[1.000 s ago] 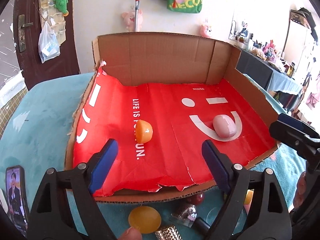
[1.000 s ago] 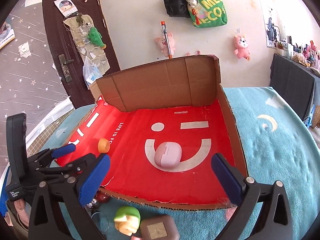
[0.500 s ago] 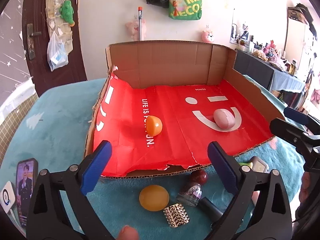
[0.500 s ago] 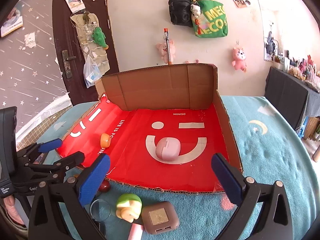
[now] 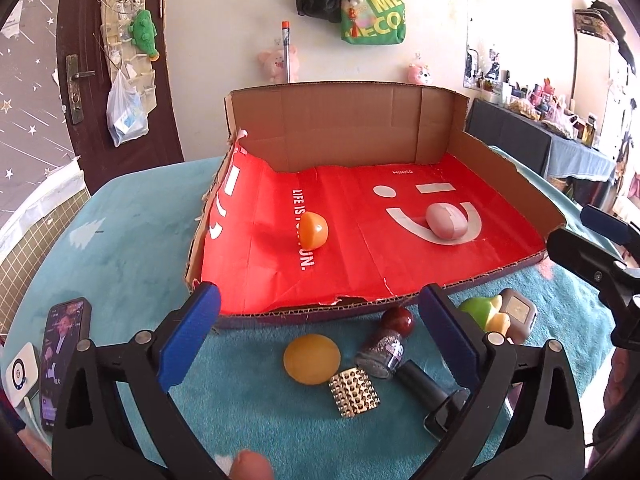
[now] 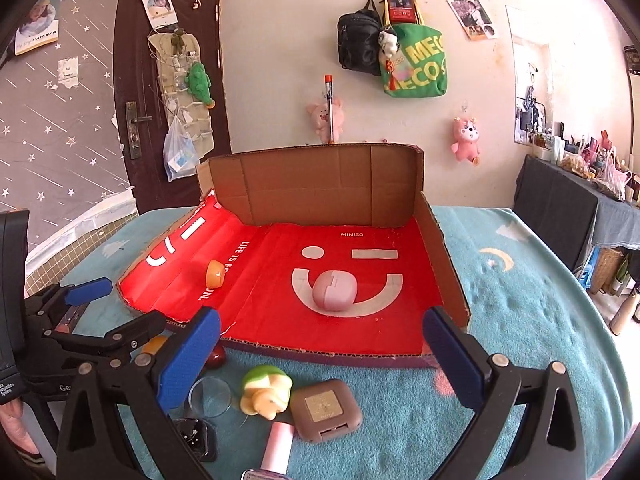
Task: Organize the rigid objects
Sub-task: 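Withdraw both grippers from the box toward the remaining items, then grasp the studded gold cylinder with the left gripper while the right grasps the pink nail polish, then carry the gold cylinder and nail polish bottle into the red box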
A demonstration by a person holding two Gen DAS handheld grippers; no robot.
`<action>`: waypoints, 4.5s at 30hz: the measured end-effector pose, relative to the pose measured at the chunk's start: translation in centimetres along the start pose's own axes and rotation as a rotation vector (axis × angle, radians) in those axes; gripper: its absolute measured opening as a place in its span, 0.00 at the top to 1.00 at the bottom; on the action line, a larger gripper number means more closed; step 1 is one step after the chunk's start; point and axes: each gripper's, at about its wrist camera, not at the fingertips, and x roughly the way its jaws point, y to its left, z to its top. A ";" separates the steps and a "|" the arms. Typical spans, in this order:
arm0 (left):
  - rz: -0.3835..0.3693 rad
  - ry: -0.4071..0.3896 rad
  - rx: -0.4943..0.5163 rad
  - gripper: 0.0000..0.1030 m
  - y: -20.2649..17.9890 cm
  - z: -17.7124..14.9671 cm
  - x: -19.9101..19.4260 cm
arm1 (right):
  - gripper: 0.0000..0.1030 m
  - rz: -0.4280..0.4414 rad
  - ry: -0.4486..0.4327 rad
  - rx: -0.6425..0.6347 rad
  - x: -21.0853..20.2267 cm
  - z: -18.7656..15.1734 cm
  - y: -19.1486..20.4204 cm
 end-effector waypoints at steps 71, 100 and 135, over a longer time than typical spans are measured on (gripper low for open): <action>-0.082 0.171 -0.130 0.67 -0.7 -6.2 1.6 | 0.57 -0.052 0.089 -0.008 0.0 -11.4 4.0; -0.143 0.089 -0.123 0.76 -0.2 -5.4 -1.9 | 0.63 0.053 0.034 0.050 -2.6 -8.1 3.0; -0.196 0.128 -0.072 0.76 1.5 2.5 4.6 | 0.63 0.214 0.184 0.046 5.9 1.6 -0.4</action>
